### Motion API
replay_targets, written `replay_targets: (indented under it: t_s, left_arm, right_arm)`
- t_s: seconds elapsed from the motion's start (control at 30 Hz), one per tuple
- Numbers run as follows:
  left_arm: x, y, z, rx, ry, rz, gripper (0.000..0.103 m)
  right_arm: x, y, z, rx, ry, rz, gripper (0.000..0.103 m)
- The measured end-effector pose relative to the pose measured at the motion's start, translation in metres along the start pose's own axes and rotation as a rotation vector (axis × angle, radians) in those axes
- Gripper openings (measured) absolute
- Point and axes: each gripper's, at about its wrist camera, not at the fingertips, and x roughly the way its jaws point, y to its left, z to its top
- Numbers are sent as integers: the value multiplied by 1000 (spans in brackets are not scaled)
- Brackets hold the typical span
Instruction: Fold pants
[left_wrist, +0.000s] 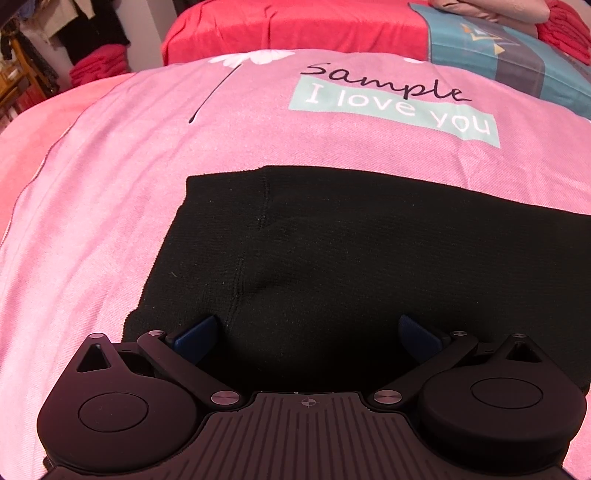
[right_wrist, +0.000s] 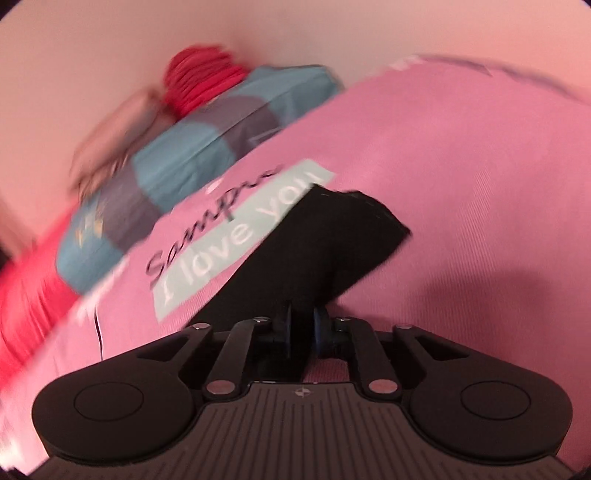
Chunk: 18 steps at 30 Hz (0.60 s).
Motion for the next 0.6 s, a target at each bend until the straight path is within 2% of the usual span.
replay_targets:
  t_s: [0.03, 0.1, 0.13, 0.17, 0.37, 0.5, 0.6]
  left_arm:
    - [0, 0, 1, 1, 8, -1, 103]
    - [-1, 1, 5, 2, 33, -3, 103]
    - [-2, 1, 7, 0, 46, -8, 103]
    - [-4, 3, 7, -4, 58, -16, 103]
    - [-40, 23, -9, -46, 56, -61, 103]
    - [-67, 35, -34, -42, 29, -95, 103]
    - [-75, 41, -55, -29, 45, -116, 103]
  right_arm:
    - [-5, -2, 2, 23, -4, 12, 27]
    - [-25, -5, 0, 43, -33, -4, 42]
    - [-36, -7, -3, 39, -40, -7, 54]
    - [-47, -9, -7, 31, -45, -5, 59]
    - [-145, -37, -54, -5, -77, -34, 59]
    - [-197, -67, -96, 98, -72, -79, 60]
    - [-208, -83, -127, 173, -16, -96, 60]
